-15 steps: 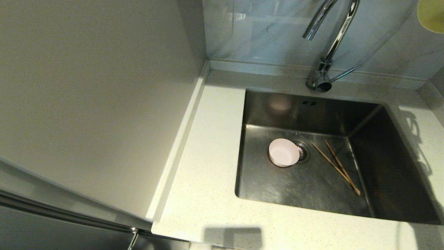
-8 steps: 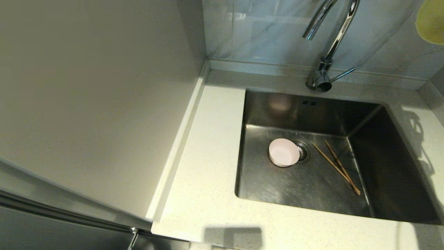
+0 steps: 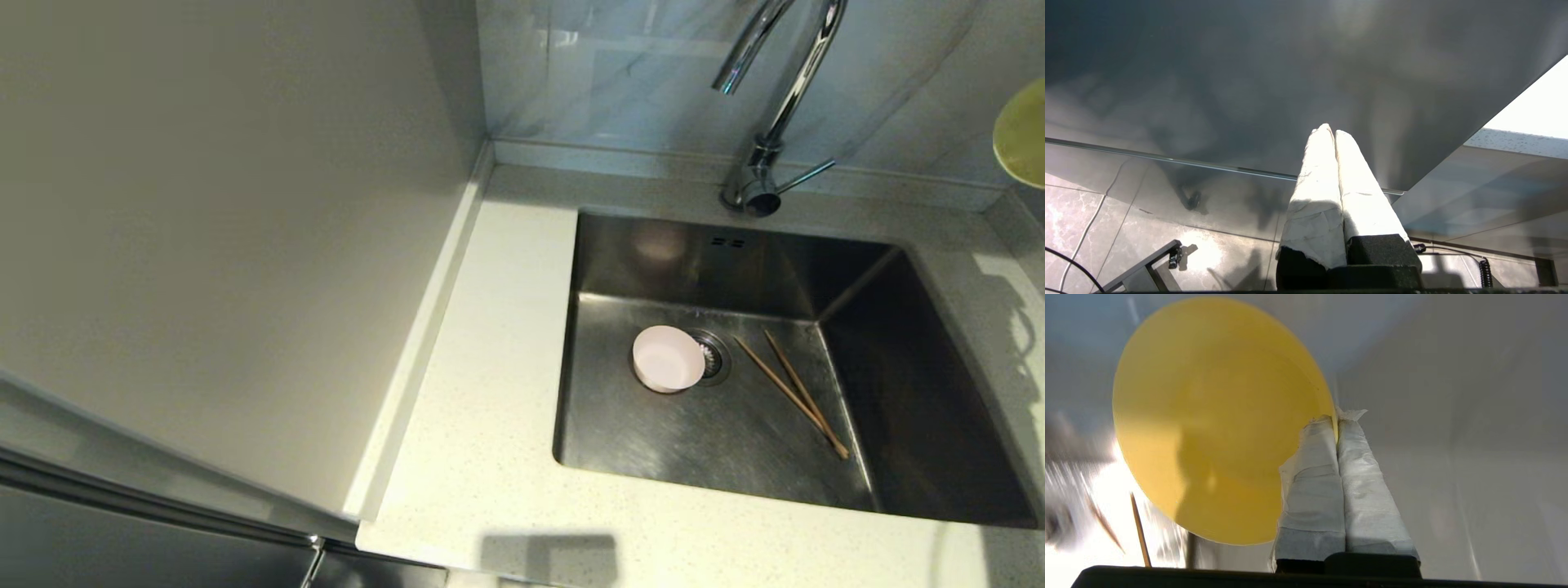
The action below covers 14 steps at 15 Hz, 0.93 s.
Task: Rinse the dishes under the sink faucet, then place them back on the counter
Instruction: Put a bowl back to the table from the sink
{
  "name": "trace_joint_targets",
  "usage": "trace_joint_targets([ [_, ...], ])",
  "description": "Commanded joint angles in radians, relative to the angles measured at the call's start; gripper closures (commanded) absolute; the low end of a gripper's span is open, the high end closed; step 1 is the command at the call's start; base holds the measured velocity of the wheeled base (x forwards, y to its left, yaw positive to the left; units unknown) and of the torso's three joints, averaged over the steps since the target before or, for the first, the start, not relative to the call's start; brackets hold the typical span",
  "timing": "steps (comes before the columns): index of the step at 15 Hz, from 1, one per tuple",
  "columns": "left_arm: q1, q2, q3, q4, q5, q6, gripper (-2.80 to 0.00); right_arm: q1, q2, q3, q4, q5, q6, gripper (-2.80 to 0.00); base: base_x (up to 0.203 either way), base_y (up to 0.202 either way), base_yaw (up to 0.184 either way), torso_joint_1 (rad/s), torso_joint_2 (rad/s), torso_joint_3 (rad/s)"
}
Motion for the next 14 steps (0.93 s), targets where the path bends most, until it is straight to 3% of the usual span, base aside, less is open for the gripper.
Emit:
trace_joint_targets([
  [1, 0.000, -0.003, 0.000, 0.000, 0.001, -0.001, 0.00, -0.029, 0.012, -0.001, 0.108, 0.000, -0.009, 0.00, 0.000, 0.000, 0.000, 0.000, 0.00, 0.000],
  [3, 0.000, -0.003, 0.000, 0.000, 0.001, -0.001, 0.00, -0.052, 0.030, 0.002, 0.179, -0.004, -0.010, 0.00, 0.000, 0.000, 0.000, 0.000, 0.00, 0.000],
  [14, 0.000, -0.003, 0.000, 0.000, 0.001, -0.001, 0.00, -0.099, 0.188, 0.042, 0.175, -0.048, -0.012, 0.00, 0.000, 0.000, 0.000, 0.000, 0.00, 0.000],
])
